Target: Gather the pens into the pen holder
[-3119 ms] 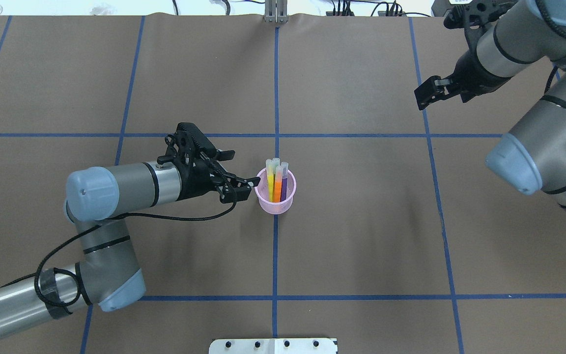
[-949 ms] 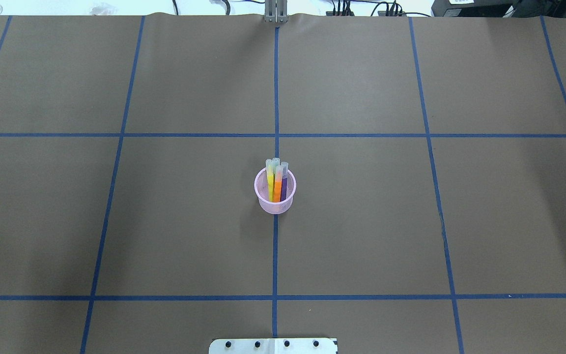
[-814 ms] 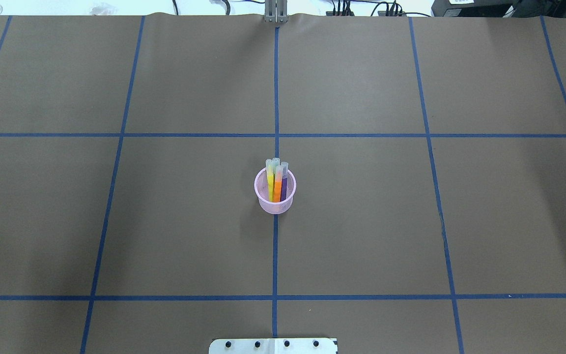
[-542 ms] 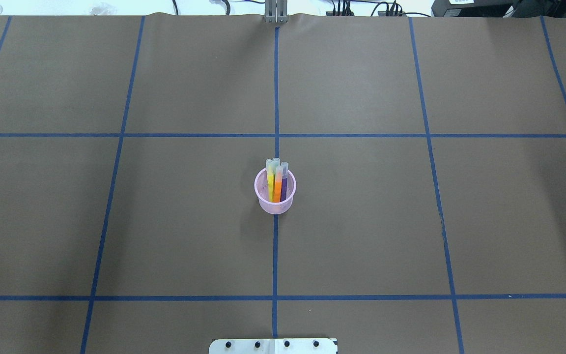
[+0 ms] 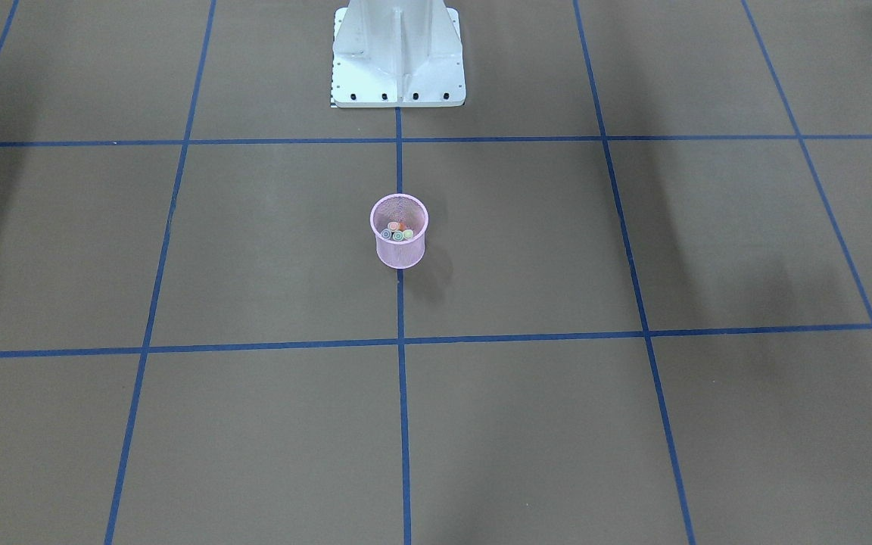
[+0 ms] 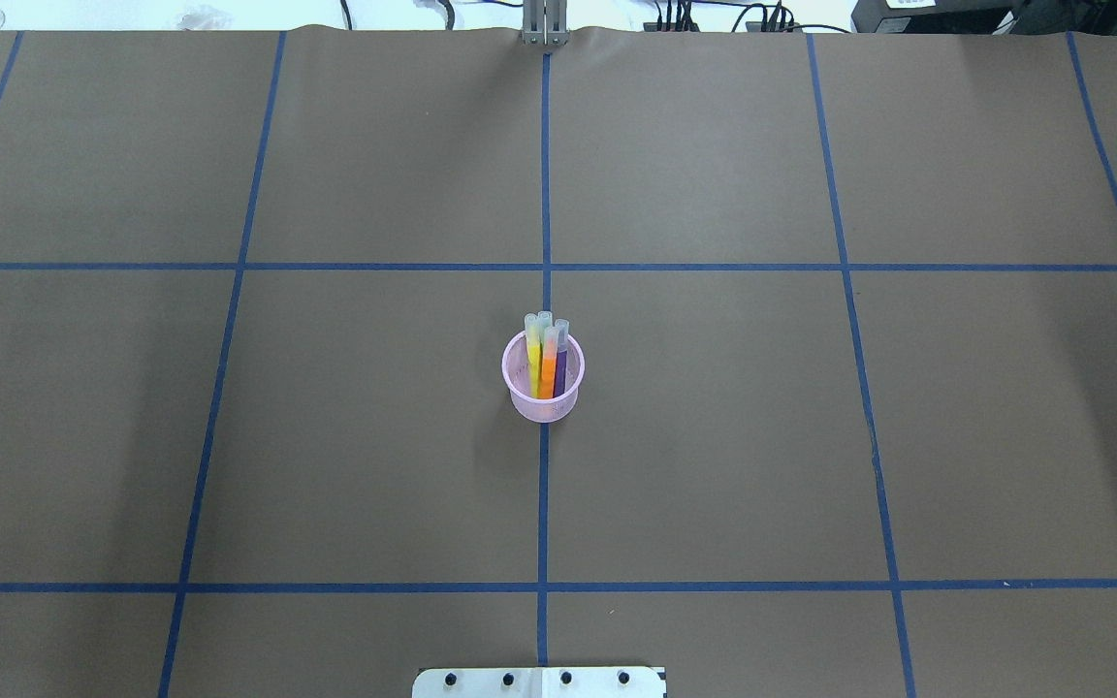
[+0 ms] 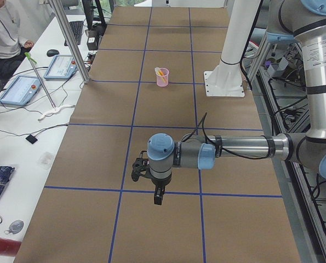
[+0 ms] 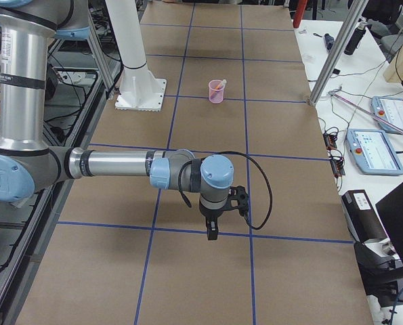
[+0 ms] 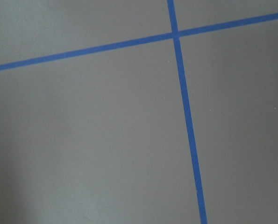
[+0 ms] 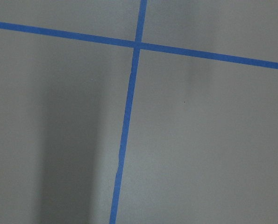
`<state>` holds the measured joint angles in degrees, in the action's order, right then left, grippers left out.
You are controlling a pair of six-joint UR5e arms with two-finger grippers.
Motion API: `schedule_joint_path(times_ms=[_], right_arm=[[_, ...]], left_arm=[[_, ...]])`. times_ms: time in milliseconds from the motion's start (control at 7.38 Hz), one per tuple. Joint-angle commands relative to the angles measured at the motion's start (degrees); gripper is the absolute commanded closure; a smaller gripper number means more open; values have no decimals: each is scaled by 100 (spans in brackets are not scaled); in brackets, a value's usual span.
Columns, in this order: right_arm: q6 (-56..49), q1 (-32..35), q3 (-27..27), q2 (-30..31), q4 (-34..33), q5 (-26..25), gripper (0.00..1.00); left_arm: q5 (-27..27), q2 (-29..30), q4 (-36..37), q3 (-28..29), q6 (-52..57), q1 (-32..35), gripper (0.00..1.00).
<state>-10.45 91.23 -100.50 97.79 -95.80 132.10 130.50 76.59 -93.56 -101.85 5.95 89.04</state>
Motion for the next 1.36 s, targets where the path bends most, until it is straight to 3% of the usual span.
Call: schedule_joint_path(times_ms=[0, 1220], right_arm=[[-1, 0, -4, 3, 0, 0, 0], [-9, -9, -13, -14, 9, 0, 0]], left_arm=[[10, -4, -75, 8, 64, -26, 0], [-16, -4, -75, -10, 47, -27, 0]])
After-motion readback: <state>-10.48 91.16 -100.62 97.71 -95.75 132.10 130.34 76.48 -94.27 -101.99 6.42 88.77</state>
